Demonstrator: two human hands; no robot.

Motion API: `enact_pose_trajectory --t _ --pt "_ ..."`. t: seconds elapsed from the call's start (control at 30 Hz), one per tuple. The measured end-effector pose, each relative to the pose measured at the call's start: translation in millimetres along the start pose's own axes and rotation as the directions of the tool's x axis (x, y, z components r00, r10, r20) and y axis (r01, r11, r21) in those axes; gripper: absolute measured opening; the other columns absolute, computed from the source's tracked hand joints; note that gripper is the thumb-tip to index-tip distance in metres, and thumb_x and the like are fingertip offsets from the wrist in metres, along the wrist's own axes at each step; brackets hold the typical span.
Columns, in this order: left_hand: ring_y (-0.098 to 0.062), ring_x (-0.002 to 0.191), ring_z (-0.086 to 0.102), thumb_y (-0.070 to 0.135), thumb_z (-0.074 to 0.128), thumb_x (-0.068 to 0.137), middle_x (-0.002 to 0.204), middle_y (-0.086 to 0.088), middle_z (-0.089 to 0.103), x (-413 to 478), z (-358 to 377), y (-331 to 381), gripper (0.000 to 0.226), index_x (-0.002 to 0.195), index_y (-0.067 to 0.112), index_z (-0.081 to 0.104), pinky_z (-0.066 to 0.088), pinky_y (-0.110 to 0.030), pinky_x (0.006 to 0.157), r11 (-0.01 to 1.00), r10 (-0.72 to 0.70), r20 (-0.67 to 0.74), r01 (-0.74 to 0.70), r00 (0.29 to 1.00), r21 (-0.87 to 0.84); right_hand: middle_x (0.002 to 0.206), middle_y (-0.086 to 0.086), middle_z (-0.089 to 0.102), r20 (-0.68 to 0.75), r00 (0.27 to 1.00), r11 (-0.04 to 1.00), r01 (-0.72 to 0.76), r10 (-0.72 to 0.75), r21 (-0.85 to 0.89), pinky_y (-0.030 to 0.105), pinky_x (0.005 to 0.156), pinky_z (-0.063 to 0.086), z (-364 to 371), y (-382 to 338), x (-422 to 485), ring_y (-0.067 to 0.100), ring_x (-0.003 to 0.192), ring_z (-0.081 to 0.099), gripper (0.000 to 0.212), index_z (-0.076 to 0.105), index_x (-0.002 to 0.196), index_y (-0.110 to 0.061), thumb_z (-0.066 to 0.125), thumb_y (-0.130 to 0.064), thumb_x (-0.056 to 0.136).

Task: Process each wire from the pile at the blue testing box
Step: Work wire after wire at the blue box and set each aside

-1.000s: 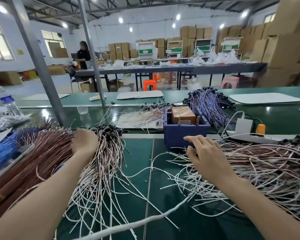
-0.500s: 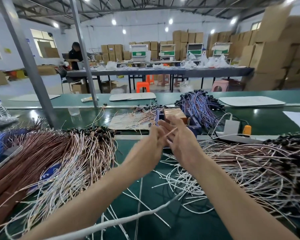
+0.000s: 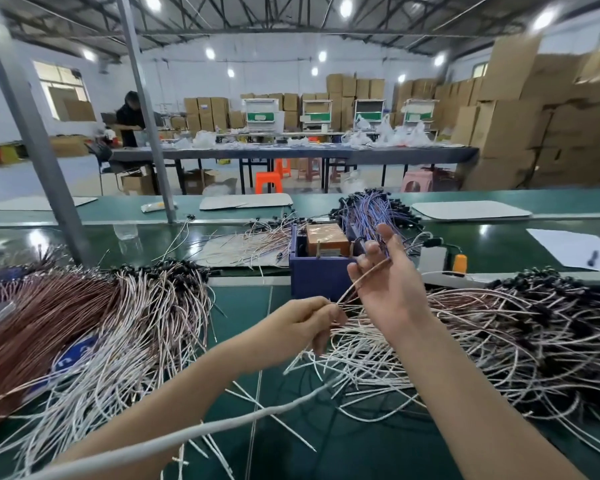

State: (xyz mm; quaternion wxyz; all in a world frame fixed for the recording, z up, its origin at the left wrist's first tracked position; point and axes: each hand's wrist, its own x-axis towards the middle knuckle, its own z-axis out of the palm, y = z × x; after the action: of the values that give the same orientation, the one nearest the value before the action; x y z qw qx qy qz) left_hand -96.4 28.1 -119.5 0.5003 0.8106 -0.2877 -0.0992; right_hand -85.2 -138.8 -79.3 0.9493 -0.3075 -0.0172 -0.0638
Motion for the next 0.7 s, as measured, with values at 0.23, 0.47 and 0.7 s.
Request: enact_pose_trajectory --t 0.23,0.47,0.7 --pt "-0.016 0.101 0.062 0.05 0.034 0.103 0.108 0.012 0.067 26 -42 16 0.037 0.113 0.03 0.064 0.042 -0.033 0.097 0.42 0.223 -0.026 -0.072 0.975 0.905 0.07 -0.002 0.055 0.134 0.99 0.851 0.025 0.053 -0.525 0.019 0.041 0.034 -33 -12 4 0.005 0.042 0.031 0.029 0.067 0.12 -0.021 0.046 -0.035 0.106" --pt "-0.022 0.109 0.061 0.022 0.076 0.084 0.096 0.004 0.068 60 -39 -5 0.009 0.092 0.025 0.073 0.032 -0.05 0.116 0.01 0.56 0.055 -0.073 0.827 0.997 0.089 -0.002 0.076 0.254 0.967 0.556 0.2 0.021 -0.807 0.014 0.043 0.039 -58 39 18 0.0 0.045 0.046 0.023 0.07 0.118 -0.036 0.059 -0.038 0.098" --pt "-0.008 0.122 0.047 0.026 0.057 0.099 0.125 0.006 0.048 63 1 -47 0.023 0.122 0.026 0.051 0.038 -0.026 0.106 0.895 0.345 -0.777 0.066 0.527 0.442 0.088 -0.001 0.077 0.132 0.989 0.599 0.148 -0.072 -0.787 0.012 0.046 0.036 -83 61 41 0.001 0.048 0.047 0.014 0.074 0.107 -0.036 0.064 -0.034 0.098"
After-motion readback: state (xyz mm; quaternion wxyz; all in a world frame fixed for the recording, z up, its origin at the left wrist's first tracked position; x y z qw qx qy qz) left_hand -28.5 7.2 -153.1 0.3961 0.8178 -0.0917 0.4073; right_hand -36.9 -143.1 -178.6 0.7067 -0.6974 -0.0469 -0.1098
